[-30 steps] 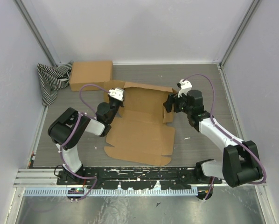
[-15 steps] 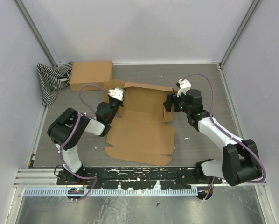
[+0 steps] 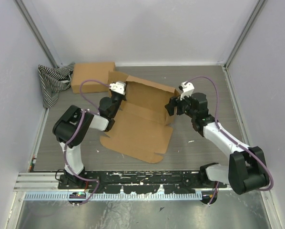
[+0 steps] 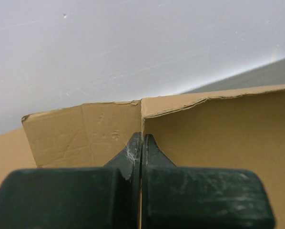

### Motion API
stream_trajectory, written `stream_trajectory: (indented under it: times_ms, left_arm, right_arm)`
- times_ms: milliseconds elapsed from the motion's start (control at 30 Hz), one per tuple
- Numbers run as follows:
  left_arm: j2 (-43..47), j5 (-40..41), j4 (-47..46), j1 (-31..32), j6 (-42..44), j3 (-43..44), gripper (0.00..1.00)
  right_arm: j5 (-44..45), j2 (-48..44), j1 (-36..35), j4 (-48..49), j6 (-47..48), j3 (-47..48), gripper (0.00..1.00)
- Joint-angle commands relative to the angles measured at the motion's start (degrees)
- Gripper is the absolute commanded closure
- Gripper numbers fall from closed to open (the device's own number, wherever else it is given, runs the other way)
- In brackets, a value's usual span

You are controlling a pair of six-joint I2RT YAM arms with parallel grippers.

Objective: Fold the paper box

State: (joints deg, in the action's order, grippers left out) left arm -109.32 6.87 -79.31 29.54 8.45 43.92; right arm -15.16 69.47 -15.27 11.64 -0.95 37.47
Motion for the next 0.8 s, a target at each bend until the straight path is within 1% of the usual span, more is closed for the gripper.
stream_trajectory:
  times_ms: [0, 100, 267, 400, 500, 667, 733, 767]
  left_arm:
    - [-2.86, 1.01, -2.75, -1.11, -1.89, 5.10, 1.00]
    - [-5.22, 2.29, -2.72, -1.82, -4.26, 8.09, 1.00]
    - [-7.99, 4.69, -2.73, -3.54, -8.79, 10.40, 1.00]
    - [-9.66, 5.63, -2.70, -5.48, -12.16, 10.91, 1.00]
    - [-10.37, 5.48, -2.71, -6.93, -14.28, 11.18, 1.00]
    - [-10.85, 4.76, -2.70, -7.96, -15.10, 11.32, 1.00]
    - [-10.60, 4.37, -2.76, -8.30, -15.24, 11.30, 1.00]
    - [-10.37, 4.19, -2.70, -8.47, -15.20, 11.13, 1.00]
  right_arm:
    - [-1.68, 3.74, -0.18, 6.27, 3.56, 4.61, 0.18]
    - [-1.78, 7.52, 0.64, 8.99, 4.33, 6.19, 0.17]
    - [-6.93, 12.79, 3.05, 12.55, 3.93, 8.85, 0.16]
    - [-11.27, 12.65, 4.13, 13.48, 4.72, 9.63, 0.13]
    - [-15.12, 12.70, 4.88, 11.86, 4.96, 10.95, 0.11]
    - [-22.17, 13.72, 5.18, 11.44, 5.04, 12.04, 0.09]
    - [-21.71, 13.69, 5.50, 11.40, 5.61, 12.52, 0.09]
    - [-20.07, 13.42, 6.12, 11.62, 5.60, 12.65, 0.09]
